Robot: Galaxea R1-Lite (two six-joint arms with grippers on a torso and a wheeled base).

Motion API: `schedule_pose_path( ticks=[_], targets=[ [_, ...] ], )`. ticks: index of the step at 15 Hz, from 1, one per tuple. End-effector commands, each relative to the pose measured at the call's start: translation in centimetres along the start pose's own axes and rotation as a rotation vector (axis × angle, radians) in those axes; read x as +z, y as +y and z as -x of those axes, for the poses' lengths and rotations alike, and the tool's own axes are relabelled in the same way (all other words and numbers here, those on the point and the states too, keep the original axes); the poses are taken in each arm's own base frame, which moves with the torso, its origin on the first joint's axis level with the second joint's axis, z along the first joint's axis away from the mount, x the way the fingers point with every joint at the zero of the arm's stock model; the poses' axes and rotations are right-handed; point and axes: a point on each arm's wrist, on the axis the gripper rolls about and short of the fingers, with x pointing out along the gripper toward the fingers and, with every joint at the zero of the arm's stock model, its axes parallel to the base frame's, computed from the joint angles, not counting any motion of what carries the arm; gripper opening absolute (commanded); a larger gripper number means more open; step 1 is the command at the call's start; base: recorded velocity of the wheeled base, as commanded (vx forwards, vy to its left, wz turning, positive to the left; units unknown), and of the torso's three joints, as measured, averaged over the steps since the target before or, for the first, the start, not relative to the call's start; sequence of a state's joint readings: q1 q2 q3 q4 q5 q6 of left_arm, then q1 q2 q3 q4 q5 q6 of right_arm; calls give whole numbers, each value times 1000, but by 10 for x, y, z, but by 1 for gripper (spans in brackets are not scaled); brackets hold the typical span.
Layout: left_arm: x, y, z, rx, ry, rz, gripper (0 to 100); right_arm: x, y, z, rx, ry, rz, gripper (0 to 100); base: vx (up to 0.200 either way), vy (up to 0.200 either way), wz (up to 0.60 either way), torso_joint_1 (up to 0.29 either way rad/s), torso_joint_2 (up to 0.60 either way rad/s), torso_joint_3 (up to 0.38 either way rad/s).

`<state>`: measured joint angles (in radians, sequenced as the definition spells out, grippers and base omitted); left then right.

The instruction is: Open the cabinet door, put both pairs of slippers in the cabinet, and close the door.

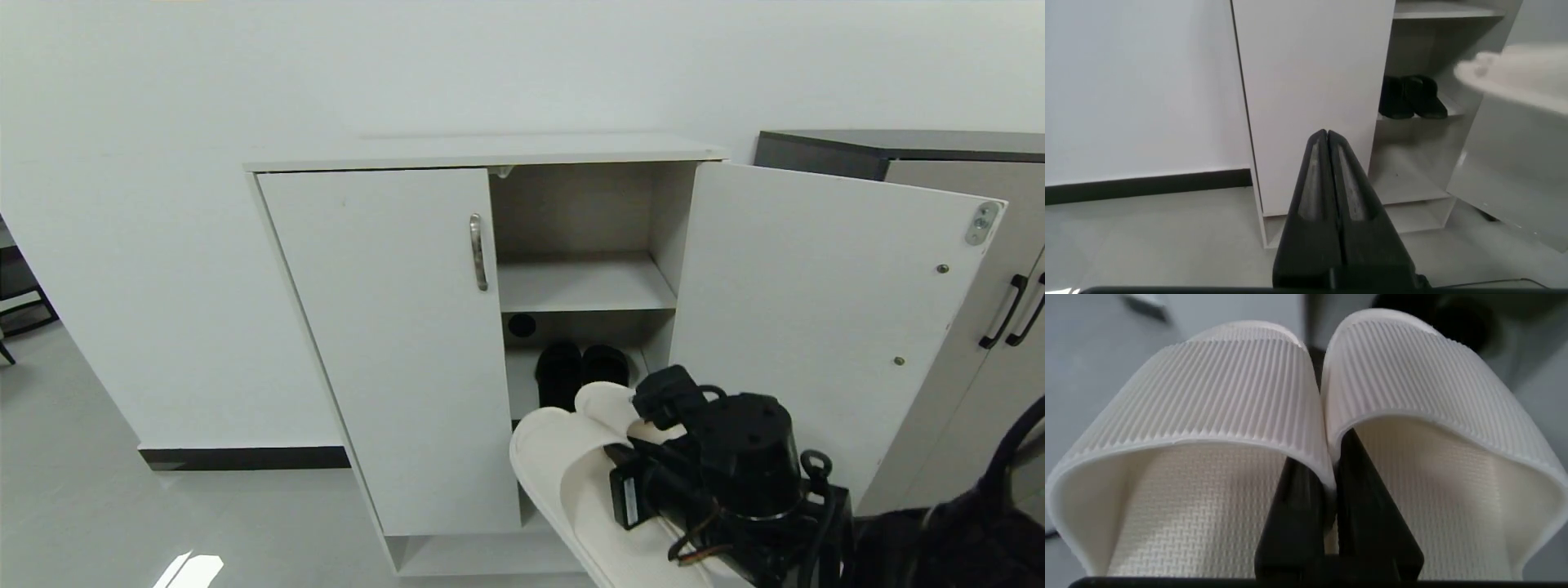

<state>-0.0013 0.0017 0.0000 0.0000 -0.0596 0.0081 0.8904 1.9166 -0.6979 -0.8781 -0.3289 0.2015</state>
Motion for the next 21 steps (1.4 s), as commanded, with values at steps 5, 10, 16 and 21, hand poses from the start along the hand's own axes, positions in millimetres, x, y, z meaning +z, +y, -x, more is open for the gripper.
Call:
schedule_pose_path(
  ticks=[5, 10, 16, 21],
  targets=[
    [0, 0, 0, -1, 1, -6, 0, 108, 46, 5, -333, -194, -91, 0, 0, 0, 0, 0, 0, 0],
    [0, 0, 0, -4, 1, -6, 0, 97, 50, -13, -379, -138, -53, 0, 0, 0, 0, 0, 0, 0],
    [0, 0, 0, -7, 1, -7, 0, 90, 37, -29, -415, -128, -58, 0, 167, 0, 0, -1, 2, 4],
    [0, 0, 0, -7, 1, -10, 0, 94, 23, -49, -452, -132, -68, 0, 200, 0, 0, 3, 2, 1]
  ],
)
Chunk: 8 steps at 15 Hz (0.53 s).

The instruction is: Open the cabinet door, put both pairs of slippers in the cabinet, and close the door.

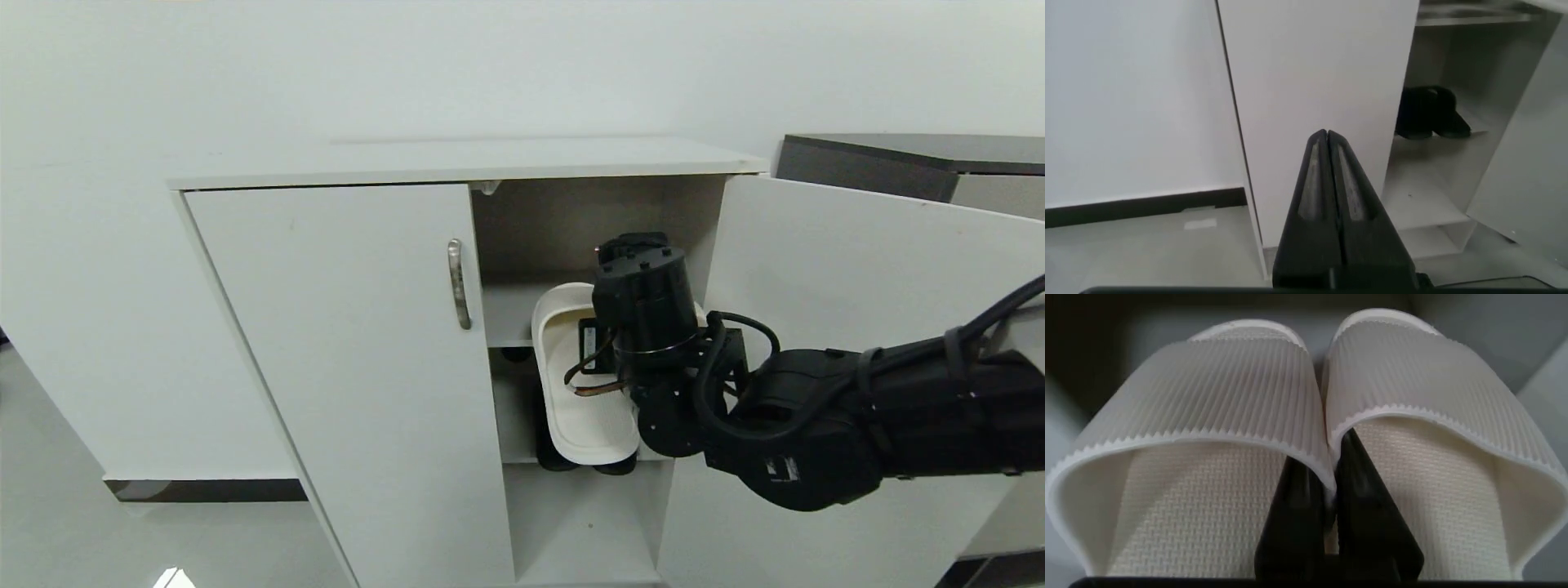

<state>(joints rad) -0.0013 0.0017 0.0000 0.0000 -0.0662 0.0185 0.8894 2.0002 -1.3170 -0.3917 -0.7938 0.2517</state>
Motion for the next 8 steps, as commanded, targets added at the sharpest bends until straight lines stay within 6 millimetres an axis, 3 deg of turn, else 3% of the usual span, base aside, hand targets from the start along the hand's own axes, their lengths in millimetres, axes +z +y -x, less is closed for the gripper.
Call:
schedule_pose_path(
  ticks=[1, 6, 8],
  targets=[
    [0, 0, 0, 0, 1, 0, 0, -11, 2, -13, -8, 19, 14, 0, 200, 0, 0, 2, 2, 2],
    [0, 0, 0, 0, 1, 0, 0, -12, 7, -38, -14, 13, -2, 0, 200, 0, 0, 2, 0, 1],
    [0, 0, 0, 0, 1, 0, 0, -10, 13, -51, -18, -2, -10, 0, 0, 0, 0, 0, 0, 0]
  ],
)
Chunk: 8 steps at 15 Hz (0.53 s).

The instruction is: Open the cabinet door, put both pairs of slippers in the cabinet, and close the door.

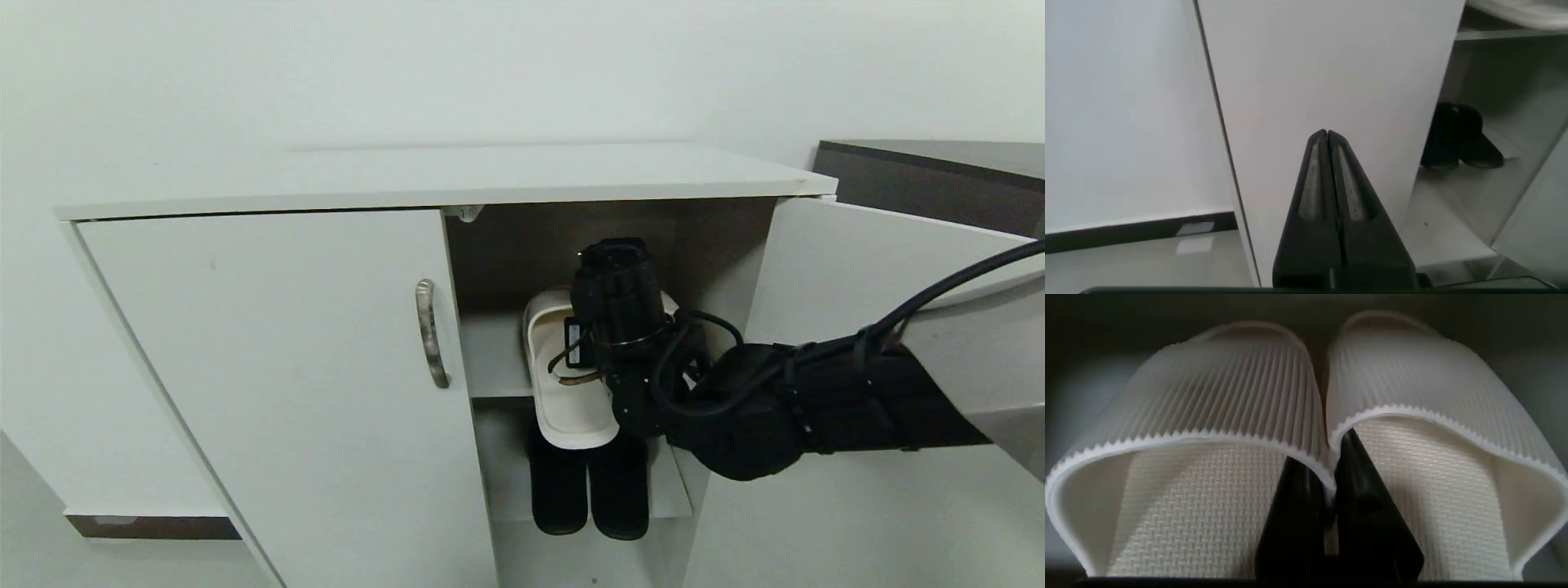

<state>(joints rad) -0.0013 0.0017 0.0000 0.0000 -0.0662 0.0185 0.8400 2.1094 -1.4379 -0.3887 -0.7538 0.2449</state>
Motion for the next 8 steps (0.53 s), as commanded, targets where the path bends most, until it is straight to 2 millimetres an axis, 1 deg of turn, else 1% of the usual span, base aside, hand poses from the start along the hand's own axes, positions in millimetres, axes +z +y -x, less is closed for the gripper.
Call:
schedule_pose_path(
  ticks=[1, 5, 8],
  targets=[
    [0, 0, 0, 0, 1, 2, 0, -4, 9, -22, -14, -12, 2, 0, 0, 0, 0, 0, 0, 0],
    [0, 0, 0, 0, 1, 2, 0, -6, 13, -46, -32, -32, -3, 0, 0, 0, 0, 0, 0, 0],
    [0, 0, 0, 0, 1, 2, 0, -7, 11, -59, -31, -28, 7, 0, 0, 0, 0, 0, 0, 0]
  ],
)
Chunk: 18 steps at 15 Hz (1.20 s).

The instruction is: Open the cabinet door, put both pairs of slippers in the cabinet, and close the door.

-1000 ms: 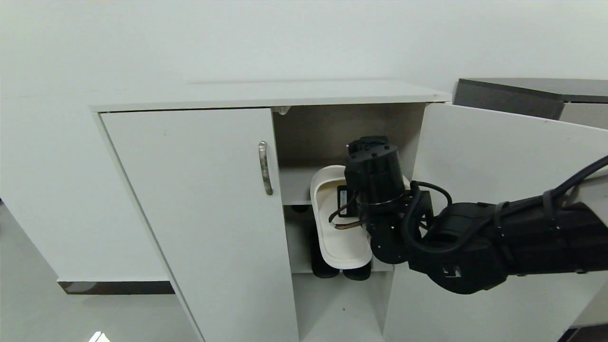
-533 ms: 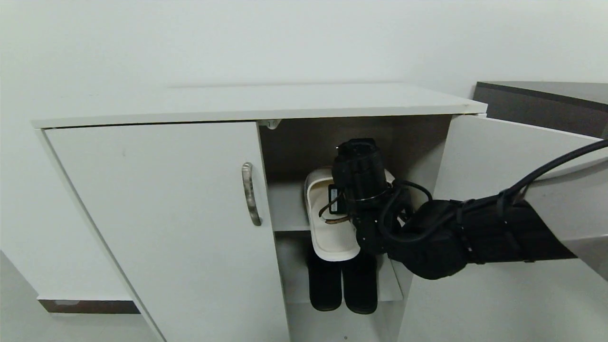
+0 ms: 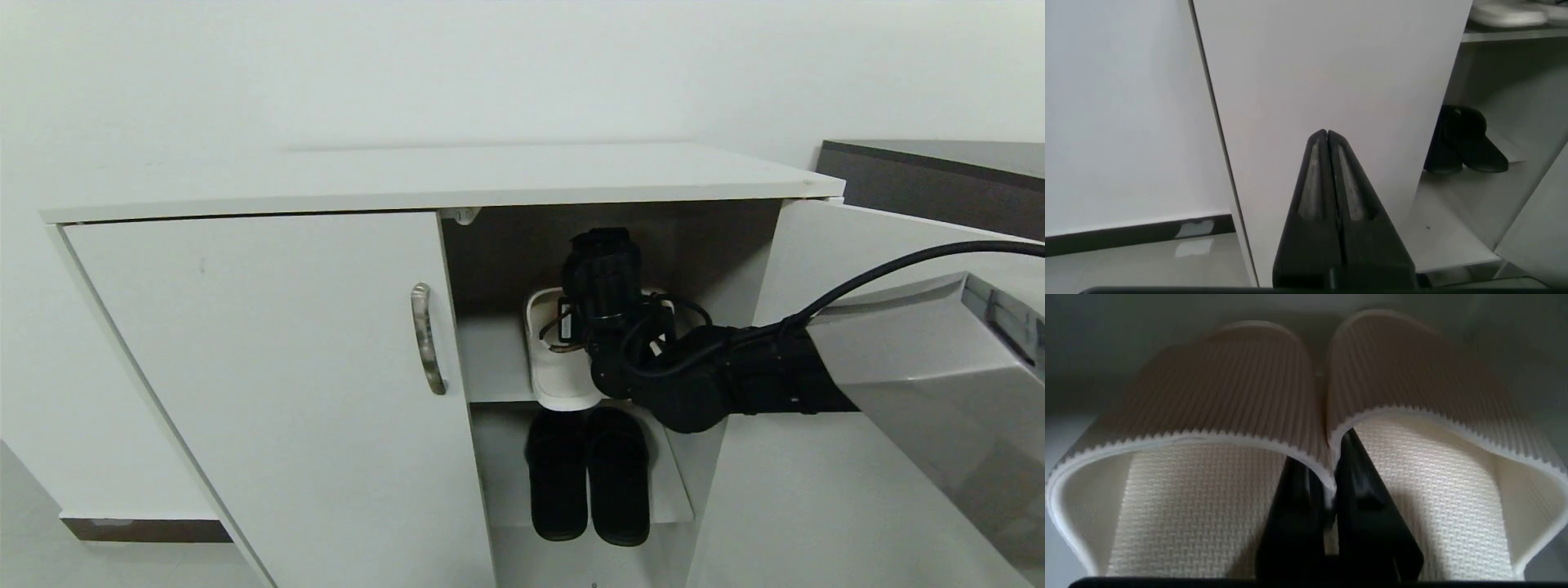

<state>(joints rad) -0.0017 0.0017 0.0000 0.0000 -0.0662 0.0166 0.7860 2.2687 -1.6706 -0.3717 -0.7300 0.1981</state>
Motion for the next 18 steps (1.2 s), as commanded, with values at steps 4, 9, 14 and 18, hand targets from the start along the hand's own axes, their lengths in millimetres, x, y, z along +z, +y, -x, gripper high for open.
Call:
schedule_pose_path(
  ticks=[4, 9, 14, 18],
  targets=[
    [0, 0, 0, 0, 1, 0, 0, -10, 1, -14, -12, 17, 14, 0, 0, 0, 0, 0, 0, 0],
    [0, 0, 0, 0, 1, 0, 0, -14, 0, -15, -12, 45, 36, 100, 0, 0, 0, 0, 0, 0],
    [0, 0, 0, 0, 1, 1, 0, 17, -12, 35, 95, 47, 20, 100, 0, 0, 0, 0, 0, 0],
    [0, 0, 0, 0, 1, 1, 0, 27, -30, 86, 183, 63, 27, 100, -100, 0, 0, 0, 1, 1]
  ],
)
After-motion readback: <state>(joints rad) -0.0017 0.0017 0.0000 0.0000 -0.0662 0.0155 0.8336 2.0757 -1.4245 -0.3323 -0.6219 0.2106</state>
